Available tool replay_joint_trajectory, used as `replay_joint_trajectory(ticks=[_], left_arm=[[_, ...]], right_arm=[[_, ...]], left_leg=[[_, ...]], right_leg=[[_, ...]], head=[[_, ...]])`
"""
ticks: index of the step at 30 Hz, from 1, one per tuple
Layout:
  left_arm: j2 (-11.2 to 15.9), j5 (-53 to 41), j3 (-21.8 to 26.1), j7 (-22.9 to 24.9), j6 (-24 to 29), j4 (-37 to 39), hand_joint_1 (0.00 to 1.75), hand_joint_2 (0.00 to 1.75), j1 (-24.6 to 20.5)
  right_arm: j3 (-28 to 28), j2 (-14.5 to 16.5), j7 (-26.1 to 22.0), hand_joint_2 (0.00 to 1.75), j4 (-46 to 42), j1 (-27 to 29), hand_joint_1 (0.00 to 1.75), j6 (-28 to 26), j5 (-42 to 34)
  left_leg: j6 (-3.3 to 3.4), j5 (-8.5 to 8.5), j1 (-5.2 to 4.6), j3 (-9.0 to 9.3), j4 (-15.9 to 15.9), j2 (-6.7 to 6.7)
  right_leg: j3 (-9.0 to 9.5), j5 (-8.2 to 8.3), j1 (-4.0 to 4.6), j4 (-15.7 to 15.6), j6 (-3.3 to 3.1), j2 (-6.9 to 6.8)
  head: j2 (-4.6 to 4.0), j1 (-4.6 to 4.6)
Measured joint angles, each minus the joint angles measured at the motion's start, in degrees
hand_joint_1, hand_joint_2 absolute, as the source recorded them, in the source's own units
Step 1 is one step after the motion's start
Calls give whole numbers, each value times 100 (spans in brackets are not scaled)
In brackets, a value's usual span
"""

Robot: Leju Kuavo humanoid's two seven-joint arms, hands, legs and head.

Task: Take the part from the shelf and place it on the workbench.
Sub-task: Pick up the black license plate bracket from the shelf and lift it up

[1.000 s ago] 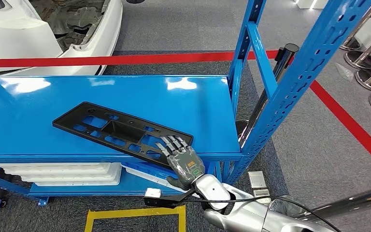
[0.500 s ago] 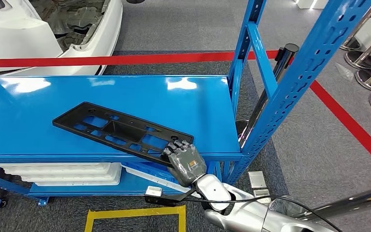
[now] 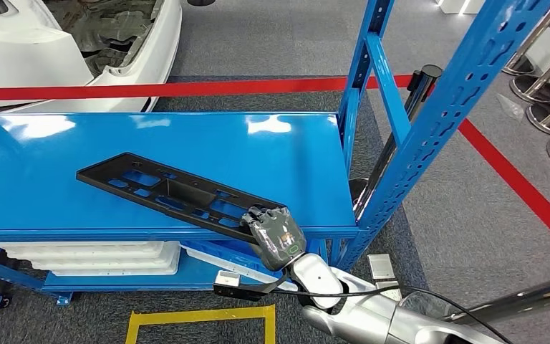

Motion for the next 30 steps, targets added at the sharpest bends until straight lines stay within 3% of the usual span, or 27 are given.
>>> replay_joint_trajectory(ticks=[10,18,25,30], left_arm=[[8,51,-22,-17,-8,0,0,0,5],[17,54,-34,-21,1,0,0,0,6],[20,-11,-88,-7,-25,0,0,0,-5],[20,-97,-123,63,-89,0,0,0,-40]], right_arm=[[-2,-2,-13,175,-34,-37,175,-291,103],[-98,-80,478,175,-558,-34,175,-418,1069],[-288,-155,929,175,-1255,-40,175,-341,2544],[-339,-172,994,175,-1717,-136,175,-154,2834]], left_leg=[[0,0,0,2,0,0],[0,0,0,1,0,0],[0,0,-1,0,0,0],[0,0,0,1,0,0]], right_leg=[[2,0,0,0,0,0],[0,0,0,0,0,1],[-1,0,0,0,0,1],[0,0,0,0,0,0]], head=[[0,0],[0,-1],[0,1],[0,0]])
